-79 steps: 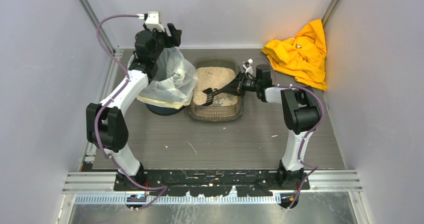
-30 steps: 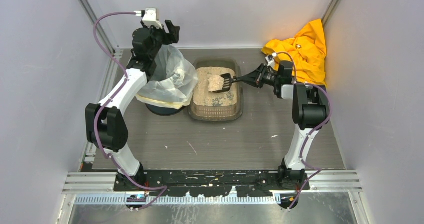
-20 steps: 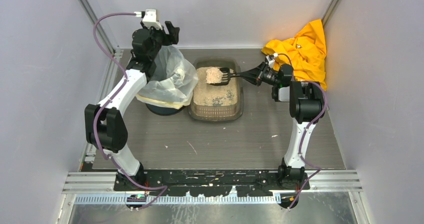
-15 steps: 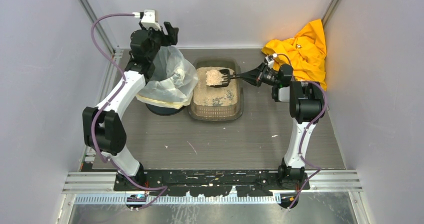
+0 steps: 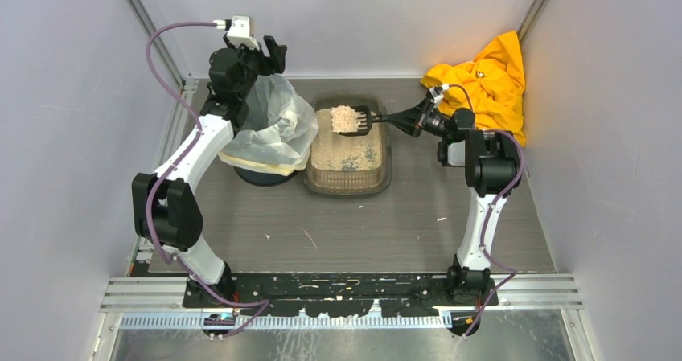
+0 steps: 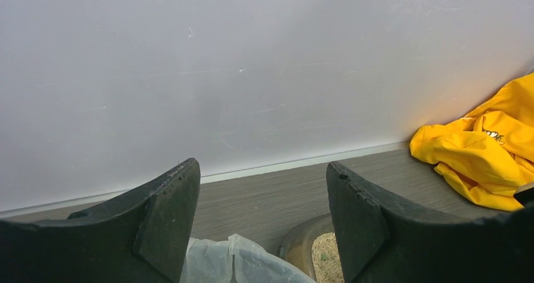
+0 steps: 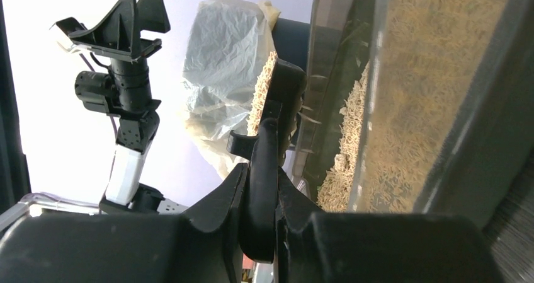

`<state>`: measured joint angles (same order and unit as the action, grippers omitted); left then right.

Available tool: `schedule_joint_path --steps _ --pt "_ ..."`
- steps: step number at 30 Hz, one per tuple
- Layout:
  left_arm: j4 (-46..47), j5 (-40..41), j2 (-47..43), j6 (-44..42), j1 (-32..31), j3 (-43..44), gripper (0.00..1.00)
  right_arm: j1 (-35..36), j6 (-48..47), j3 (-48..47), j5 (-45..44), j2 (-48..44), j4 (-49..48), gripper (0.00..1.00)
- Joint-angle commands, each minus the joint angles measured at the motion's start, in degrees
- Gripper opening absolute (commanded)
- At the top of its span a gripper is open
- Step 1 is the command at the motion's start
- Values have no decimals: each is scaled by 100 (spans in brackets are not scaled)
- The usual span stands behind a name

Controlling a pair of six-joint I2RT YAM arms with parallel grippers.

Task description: Clean the litter box

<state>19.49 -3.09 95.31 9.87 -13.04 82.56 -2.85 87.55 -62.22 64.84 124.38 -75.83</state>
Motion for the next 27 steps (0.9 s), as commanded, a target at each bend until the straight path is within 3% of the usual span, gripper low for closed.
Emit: schedule_joint_path --steps 1,4,8,11,15,18,21,25,27 --pt "222 -20 -289 -117 33 127 73 -11 90 22 -189 -197 -647 1" --pt "239 -42 -298 -82 38 83 73 198 142 -152 -122 -77 -661 1" --pt "223 -22 -353 -90 37 35 73 -189 -7 72 -275 -245 -582 1" --pt "258 -31 -341 -63 38 -1 73 61 131 -274 72 -149 -542 1" --pt "259 -75 -372 -15 37 -8 73 -308 102 -16 -308 -192 -609 1" --pt "262 -6 -378 -41 38 -60 73 36 282 -362 140 -44 -657 1" --pt "286 -94 -379 0 36 -49 73 -304 38 -5 -207 -152 -530 1" --pt "303 -39 -358 20 33 -52 73 58 209 -251 166 -58 -566 1" --pt "328 -90 -330 44 36 -23 73 -105 106 -29 13 -156 -556 1"
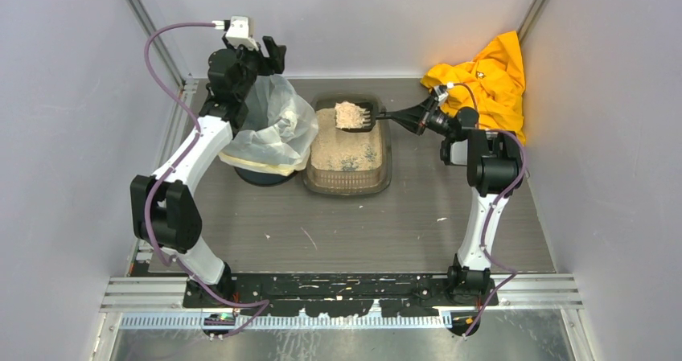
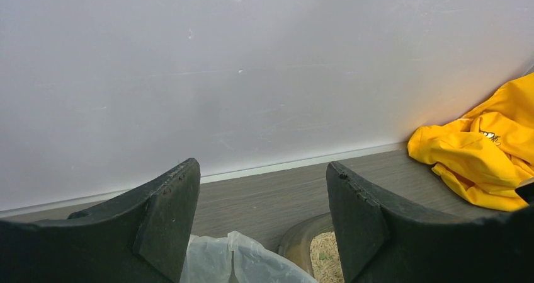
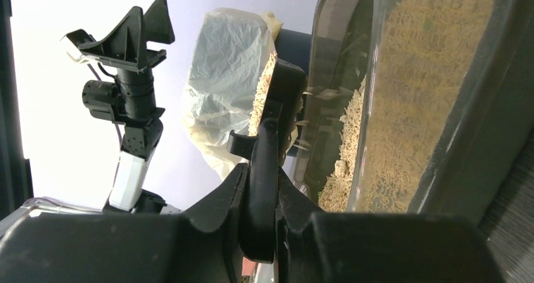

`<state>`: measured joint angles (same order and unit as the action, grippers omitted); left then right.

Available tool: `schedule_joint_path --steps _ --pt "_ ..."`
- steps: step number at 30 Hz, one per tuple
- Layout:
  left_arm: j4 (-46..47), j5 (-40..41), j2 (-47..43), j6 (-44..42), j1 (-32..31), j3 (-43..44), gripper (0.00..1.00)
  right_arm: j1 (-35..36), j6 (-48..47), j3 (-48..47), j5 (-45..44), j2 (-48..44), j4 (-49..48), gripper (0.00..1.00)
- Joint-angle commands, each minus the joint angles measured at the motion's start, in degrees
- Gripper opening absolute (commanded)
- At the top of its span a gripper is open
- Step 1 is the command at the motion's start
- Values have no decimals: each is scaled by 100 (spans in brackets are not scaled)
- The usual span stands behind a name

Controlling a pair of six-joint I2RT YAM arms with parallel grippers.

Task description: Clean the litter box

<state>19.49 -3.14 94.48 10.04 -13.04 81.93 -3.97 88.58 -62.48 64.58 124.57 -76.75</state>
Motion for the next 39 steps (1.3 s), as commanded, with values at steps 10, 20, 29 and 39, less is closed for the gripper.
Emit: schedule_joint_path --steps 10,20,29,39 --pt "327 -92 -260 85 26 65 73 63 93 -42 -50 -250 -534 1" --pt "337 -55 -248 68 16 73 73 172 121 -20 45 -302 -562 1" --pt "399 -72 -143 163 3 116 73 247 213 -196 153 -271 -563 1" --pt "328 -128 -165 174 -8 182 73 -147 159 75 -340 -255 -567 1"
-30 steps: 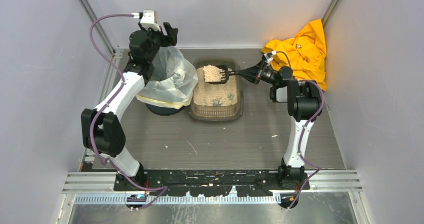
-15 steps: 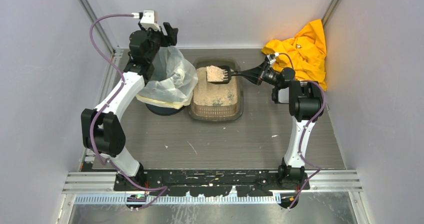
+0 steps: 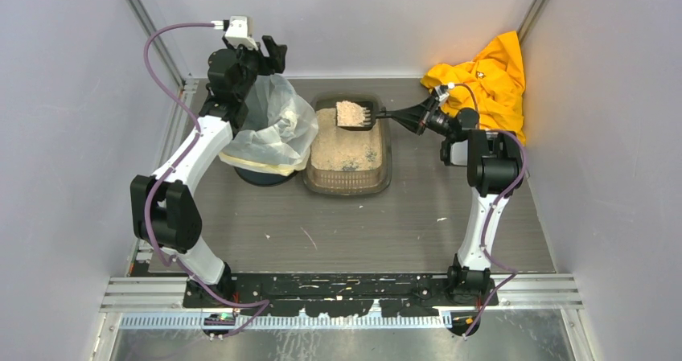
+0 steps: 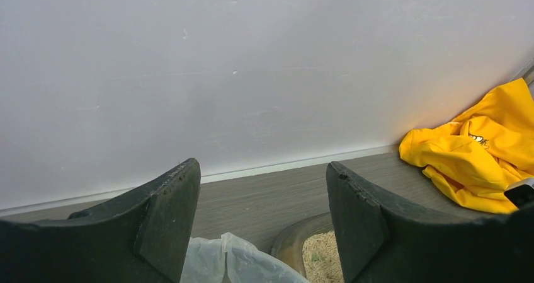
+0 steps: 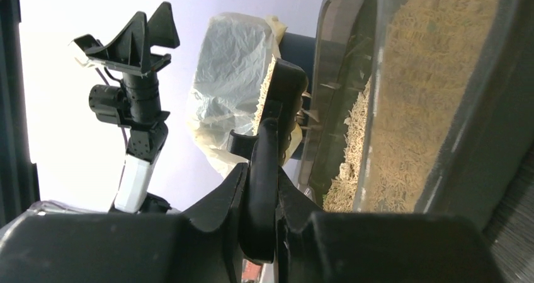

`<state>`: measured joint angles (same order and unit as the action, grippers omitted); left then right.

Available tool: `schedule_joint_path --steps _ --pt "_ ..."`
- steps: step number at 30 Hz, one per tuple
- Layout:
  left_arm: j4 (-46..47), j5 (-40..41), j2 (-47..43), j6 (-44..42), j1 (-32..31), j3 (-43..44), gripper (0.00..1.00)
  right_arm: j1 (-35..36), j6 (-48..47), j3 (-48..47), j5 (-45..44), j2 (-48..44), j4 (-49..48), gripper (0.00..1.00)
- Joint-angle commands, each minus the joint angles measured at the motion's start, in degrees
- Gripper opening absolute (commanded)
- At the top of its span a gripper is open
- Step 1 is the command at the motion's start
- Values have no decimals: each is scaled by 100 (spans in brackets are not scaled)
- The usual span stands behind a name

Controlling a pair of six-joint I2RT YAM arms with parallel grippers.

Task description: Clean the litter box

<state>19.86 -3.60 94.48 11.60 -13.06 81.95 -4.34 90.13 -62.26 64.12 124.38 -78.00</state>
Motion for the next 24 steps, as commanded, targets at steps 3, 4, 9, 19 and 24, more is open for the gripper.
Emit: schedule_joint_path --steps 3,4,9,19,24 --pt "344 -2 -105 14 -8 155 73 417 188 -412 248 -97 -447 1" --pt "351 -43 -91 36 -4 173 73 308 139 -319 180 -135 -433 1" --pt "322 1 -143 20 -12 103 73 109 209 -203 -63 -76 -444 1" --pt "346 -12 -103 10 -20 97 73 37 193 -248 100 -31 -394 1" --pt "349 17 -87 21 -26 106 73 265 299 -416 -1 121 -415 1"
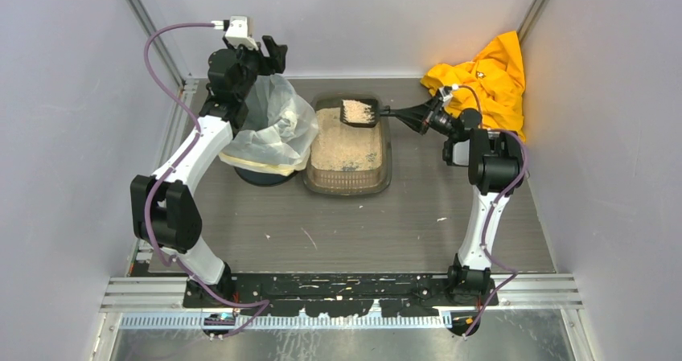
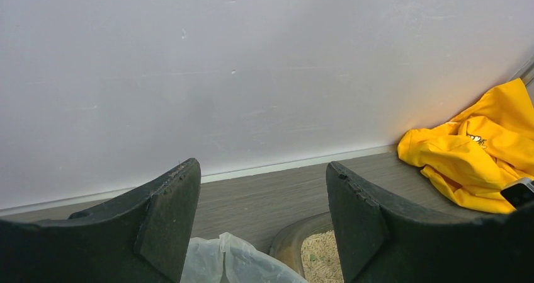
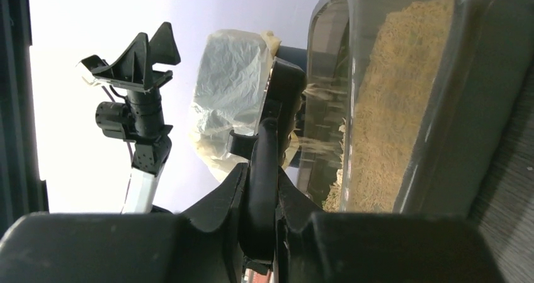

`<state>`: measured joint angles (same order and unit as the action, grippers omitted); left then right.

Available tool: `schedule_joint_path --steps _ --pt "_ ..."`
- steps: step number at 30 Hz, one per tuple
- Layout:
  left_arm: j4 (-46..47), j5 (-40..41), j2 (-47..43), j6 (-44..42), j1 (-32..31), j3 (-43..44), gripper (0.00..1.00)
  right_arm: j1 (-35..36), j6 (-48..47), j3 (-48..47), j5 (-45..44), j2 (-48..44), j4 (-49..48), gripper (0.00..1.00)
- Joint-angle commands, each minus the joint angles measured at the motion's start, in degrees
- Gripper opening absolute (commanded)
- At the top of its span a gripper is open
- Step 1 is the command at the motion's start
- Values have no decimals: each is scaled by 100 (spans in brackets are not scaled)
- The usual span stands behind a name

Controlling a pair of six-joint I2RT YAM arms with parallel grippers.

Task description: Clean the litter box

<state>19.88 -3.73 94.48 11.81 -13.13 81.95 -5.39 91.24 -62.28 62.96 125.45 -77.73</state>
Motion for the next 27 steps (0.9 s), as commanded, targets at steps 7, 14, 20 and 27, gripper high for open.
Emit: schedule_joint_path --steps 7,14,20,27 --pt "381 17 -29 26 -15 158 73 464 -499 -266 171 -94 443 1" --pt "368 16 -9 22 -15 180 73 56 -231 -35 -55 -62 -43 1" --pt "419 -90 77 97 -19 279 73 229 -242 -118 -46 -64 220 1" --pt "427 -91 99 95 -17 306 73 369 -1905 106 -167 -596 2034 1"
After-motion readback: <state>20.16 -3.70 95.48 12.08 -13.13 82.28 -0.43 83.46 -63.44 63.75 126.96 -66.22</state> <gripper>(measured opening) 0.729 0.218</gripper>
